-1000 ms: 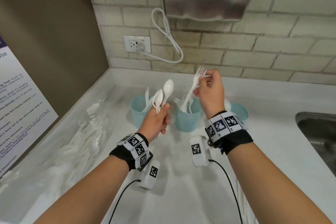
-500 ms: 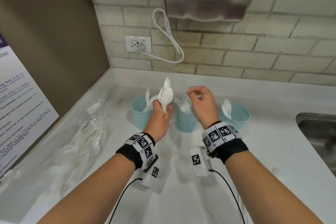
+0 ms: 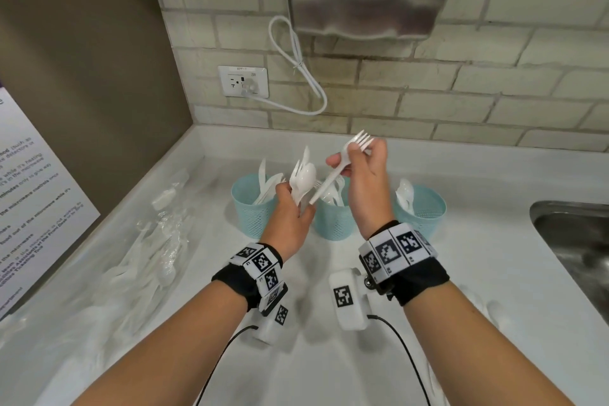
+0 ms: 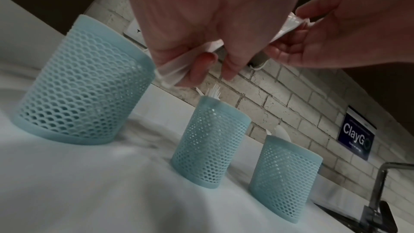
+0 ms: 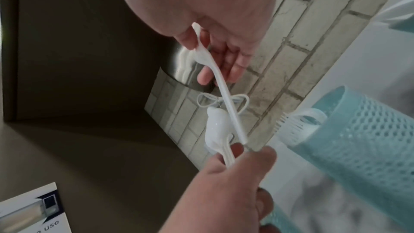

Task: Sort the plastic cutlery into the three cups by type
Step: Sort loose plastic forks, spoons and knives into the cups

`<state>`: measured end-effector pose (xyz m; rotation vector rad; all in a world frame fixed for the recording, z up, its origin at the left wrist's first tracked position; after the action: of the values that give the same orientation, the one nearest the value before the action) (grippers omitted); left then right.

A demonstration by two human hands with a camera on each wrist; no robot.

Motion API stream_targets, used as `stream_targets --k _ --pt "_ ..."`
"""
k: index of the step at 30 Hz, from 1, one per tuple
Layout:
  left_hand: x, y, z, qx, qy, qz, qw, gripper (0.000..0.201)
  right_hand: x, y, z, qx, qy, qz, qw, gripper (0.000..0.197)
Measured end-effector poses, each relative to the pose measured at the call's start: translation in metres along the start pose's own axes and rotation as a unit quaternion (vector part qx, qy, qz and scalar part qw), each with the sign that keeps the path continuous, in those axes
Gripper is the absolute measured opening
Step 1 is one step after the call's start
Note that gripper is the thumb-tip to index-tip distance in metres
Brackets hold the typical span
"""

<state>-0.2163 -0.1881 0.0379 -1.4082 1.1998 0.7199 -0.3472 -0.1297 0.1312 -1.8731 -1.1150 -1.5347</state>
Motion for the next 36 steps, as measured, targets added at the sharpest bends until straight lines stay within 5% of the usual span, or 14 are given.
stream_targets --k 4,8,13,18,22,29,36 --pt "-0.004 0.001 0.001 -0.008 0.019 -0.017 1.000 0.036 0.008 0.000 -0.001 0.018 -0.040 0.062 0.997 0.007" --pt "-0.010 0.003 -0.001 -0.017 0.050 -0.046 0.998 0.036 -0.024 0.016 0.005 0.072 0.009 0.176 0.982 0.028" --pt "-0.014 0.005 0.004 -0.012 0.040 -0.078 0.996 0.019 -0.038 0.006 0.002 0.020 0.018 0.247 0.969 0.022" --pt "-0.022 0.005 0.011 0.011 0.006 0.008 1.000 0.011 -0.042 0.002 -0.002 0.027 0.031 0.237 0.971 0.011" --pt "-0.022 0.013 0.008 0.031 -0.059 0.119 0.991 0.031 -0.042 -0.001 -0.002 0.037 0.025 0.229 0.973 0.008" --pt "-0.014 0.024 -0.001 0.051 -0.145 0.187 0.970 0.031 -0.027 -0.009 -0.011 0.028 0.010 0.233 0.972 0.011" --pt "-0.018 0.015 -0.014 0.025 -0.107 0.133 0.985 0.023 0.008 -0.026 -0.023 -0.031 -0.032 0.202 0.978 0.012"
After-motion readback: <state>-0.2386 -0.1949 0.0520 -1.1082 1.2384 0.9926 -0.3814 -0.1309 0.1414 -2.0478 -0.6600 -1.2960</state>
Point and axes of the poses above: each hand's wrist, its own z-axis away from the middle knuckle, its own y-axis out of the palm, x = y × z, the point moved 10 cm from there along -z, towards the middle knuckle, and after that the axes turned 5 degrees about -x, right-handed, at the moved point
